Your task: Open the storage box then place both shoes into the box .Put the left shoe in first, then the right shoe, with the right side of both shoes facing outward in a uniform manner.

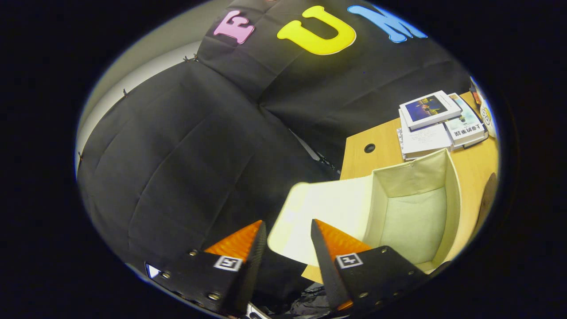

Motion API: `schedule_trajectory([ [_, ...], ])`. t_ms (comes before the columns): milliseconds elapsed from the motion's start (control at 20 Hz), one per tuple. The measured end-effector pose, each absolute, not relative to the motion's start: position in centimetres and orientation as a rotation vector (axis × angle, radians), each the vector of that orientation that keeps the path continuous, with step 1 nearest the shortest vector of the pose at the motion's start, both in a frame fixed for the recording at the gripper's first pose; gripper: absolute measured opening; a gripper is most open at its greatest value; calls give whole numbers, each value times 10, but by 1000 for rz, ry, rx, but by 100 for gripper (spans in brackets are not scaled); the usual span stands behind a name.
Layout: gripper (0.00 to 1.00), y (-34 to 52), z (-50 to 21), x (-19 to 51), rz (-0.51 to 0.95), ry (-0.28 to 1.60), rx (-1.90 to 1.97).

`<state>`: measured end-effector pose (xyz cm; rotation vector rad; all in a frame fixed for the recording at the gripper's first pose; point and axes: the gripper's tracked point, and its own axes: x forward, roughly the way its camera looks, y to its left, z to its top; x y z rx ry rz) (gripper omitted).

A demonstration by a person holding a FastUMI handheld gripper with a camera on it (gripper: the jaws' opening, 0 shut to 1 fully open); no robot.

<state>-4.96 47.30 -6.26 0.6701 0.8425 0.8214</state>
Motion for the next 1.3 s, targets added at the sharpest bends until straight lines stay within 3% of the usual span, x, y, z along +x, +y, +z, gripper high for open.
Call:
schedule_trajectory([
  [100, 97, 452, -67, -38, 779, 800, 634],
  [600, 97, 321, -86, -5, 590, 690, 459],
  [1300, 97, 175, -170, 7, 352, 719, 254],
])
